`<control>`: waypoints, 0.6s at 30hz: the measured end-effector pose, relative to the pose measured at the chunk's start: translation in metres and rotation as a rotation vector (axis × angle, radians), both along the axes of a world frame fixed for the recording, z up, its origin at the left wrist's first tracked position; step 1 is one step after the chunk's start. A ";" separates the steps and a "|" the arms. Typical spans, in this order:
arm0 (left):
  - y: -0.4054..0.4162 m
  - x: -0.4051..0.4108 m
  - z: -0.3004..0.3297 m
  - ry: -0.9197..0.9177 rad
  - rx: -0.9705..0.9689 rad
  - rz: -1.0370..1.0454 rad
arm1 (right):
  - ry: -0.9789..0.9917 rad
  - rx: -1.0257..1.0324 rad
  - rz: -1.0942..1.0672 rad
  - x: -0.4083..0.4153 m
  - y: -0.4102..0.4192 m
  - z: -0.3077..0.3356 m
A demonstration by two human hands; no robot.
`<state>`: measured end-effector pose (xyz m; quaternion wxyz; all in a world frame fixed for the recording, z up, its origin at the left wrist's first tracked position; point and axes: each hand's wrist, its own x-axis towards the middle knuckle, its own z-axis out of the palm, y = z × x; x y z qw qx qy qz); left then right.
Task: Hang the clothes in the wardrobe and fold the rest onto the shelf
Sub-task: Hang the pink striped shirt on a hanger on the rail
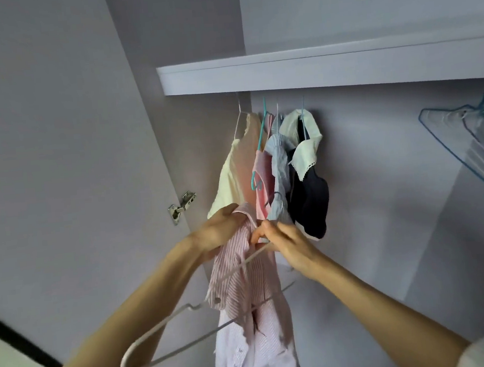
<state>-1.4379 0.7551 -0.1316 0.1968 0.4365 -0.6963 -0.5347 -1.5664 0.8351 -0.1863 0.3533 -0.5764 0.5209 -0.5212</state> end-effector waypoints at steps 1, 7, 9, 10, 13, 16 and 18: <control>0.000 0.001 0.001 0.015 0.033 0.003 | -0.004 -0.003 0.011 0.000 0.000 0.002; 0.000 0.004 0.016 0.053 0.166 -0.080 | 0.187 -0.096 -0.042 -0.011 0.001 -0.007; -0.001 0.001 0.018 0.065 0.180 -0.073 | 0.372 -0.100 -0.001 -0.014 0.003 -0.010; 0.000 -0.001 0.018 0.052 0.170 -0.068 | 0.440 -0.109 -0.005 -0.015 0.004 -0.012; 0.002 -0.008 0.015 -0.146 -0.067 -0.084 | 0.492 -0.131 -0.168 -0.023 0.004 -0.020; 0.003 -0.008 0.013 -0.376 -0.398 -0.141 | 0.649 -0.097 -0.303 -0.028 0.007 -0.017; 0.001 -0.006 0.014 -0.429 -0.471 -0.163 | 0.789 -0.051 -0.365 -0.036 0.010 -0.014</control>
